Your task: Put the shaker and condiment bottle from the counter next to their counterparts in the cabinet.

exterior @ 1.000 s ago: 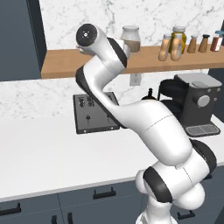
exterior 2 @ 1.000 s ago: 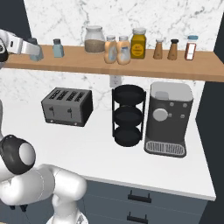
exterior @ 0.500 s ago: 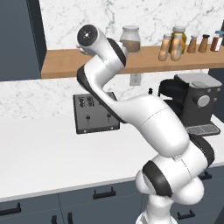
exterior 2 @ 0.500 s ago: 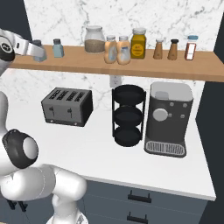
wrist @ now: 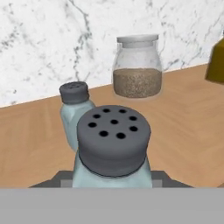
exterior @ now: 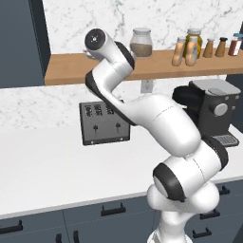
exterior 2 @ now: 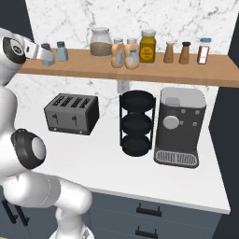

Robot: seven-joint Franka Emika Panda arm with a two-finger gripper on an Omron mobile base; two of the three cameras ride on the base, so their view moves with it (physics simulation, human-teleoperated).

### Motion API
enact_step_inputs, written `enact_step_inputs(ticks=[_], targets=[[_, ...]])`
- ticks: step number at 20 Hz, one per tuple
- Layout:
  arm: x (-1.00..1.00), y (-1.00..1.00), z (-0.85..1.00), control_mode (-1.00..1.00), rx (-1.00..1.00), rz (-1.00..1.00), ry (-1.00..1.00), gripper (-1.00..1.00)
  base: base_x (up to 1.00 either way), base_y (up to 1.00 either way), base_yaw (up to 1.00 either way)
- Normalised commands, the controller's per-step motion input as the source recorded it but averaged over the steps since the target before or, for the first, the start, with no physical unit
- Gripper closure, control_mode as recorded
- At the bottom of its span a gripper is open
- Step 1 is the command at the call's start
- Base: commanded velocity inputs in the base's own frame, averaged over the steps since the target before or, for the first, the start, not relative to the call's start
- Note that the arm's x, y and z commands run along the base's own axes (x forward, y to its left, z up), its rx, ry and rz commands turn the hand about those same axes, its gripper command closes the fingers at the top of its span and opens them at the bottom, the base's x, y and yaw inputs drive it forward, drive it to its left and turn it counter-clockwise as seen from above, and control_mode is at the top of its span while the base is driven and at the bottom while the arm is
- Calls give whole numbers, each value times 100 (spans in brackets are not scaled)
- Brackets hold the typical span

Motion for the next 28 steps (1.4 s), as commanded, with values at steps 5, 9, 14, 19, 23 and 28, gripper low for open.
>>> enact_step_inputs(ticks=[5, 9, 14, 19, 23, 28], targets=[[40, 3, -15, -100, 0, 0, 0, 100, 0, 0, 0], [41, 3, -13, -100, 0, 0, 0, 100, 0, 0, 0], [37, 5, -16, -100, 0, 0, 0, 100, 0, 0, 0], [26, 6, -13, -100, 0, 0, 0, 100, 0, 0, 0], [13, 3, -19, -100, 0, 0, 0, -100, 0, 0, 0], [7, 0, -12, -100, 0, 0, 0, -100, 0, 0, 0]])
